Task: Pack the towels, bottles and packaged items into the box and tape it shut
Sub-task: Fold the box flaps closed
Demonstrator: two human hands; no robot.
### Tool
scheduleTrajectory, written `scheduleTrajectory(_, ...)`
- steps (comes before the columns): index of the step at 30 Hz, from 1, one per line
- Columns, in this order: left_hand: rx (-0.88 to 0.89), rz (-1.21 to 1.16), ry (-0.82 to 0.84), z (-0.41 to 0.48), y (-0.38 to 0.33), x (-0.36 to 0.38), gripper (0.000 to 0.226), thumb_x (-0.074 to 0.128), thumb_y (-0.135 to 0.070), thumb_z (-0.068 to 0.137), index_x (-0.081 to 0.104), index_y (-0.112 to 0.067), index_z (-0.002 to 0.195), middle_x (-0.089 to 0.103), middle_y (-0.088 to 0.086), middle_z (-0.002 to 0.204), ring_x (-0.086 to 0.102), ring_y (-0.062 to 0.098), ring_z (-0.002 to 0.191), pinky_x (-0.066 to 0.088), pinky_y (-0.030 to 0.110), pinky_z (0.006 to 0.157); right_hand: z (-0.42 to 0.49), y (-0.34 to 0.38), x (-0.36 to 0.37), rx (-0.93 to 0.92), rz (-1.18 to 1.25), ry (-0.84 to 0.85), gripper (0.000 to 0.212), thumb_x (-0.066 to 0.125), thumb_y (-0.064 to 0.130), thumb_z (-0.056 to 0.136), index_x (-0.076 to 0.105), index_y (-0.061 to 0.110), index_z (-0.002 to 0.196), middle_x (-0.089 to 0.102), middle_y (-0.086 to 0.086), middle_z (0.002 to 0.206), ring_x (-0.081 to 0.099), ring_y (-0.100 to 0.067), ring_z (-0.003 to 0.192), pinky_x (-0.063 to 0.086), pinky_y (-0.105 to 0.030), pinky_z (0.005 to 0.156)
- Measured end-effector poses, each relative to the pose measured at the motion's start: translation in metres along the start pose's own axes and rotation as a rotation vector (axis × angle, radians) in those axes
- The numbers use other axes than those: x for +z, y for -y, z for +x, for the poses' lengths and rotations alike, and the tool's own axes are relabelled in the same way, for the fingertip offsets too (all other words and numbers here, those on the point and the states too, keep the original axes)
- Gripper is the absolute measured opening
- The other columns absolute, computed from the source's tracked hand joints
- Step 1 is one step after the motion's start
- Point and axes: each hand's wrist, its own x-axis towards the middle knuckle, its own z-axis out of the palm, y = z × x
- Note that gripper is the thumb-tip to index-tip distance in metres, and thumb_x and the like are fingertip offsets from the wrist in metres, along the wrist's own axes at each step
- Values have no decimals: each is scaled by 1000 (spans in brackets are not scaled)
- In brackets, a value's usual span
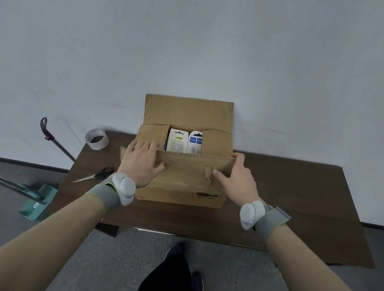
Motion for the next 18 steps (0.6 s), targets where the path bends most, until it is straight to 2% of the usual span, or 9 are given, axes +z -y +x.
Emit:
scheduleTrajectory(3,-21,111,-22,2,4,16,64,48,-50,99,37,-10,147,43,15,150,34,34,144,9,52,125,8,1,8,21,-38,-24,77,69,48,94,23,24,150,66,-9,122,65,-37,111,47,-44,79)
scheduleTrajectory(5,-67,70,50,3,7,26,74,48,-46,102,16,-12,159,19,20,163,14,38,153,7,52,125,15,2,13,40,-76,-26,82,71,44,94,20,24,155,59,-10,133,59,-36,121,49,-48,86)
scheduleTrajectory(7,-68,-19,150,1,9,37,77,46,-38,105,-3,-22,162,5,19,167,3,36,155,8,51,126,17,3,18,68,-144,-29,83,73,43,93,23,22,156,48,-13,140,51,-35,129,50,-50,92)
scheduleTrajectory(10,-73,-70,287,2,18,53,67,34,-36,109,-7,-33,161,-8,17,168,-6,34,156,7,47,126,26,6,29,117,-233,-38,74,74,43,93,34,15,149,38,-15,139,45,-36,130,50,-47,92)
scheduleTrajectory(13,-75,-83,325,5,22,59,63,29,-38,110,-9,-36,160,-16,14,168,-11,32,156,5,47,126,33,8,29,73,-324,-61,69,78,39,90,41,13,142,39,-16,135,46,-35,126,51,-46,97)
scheduleTrajectory(18,-77,-91,337,8,25,62,64,27,-40,109,-14,-39,159,-20,13,167,-15,31,155,3,49,126,56,29,27,-56,-338,22,75,77,25,87,39,18,151,37,-15,145,44,-35,132,50,-49,103)
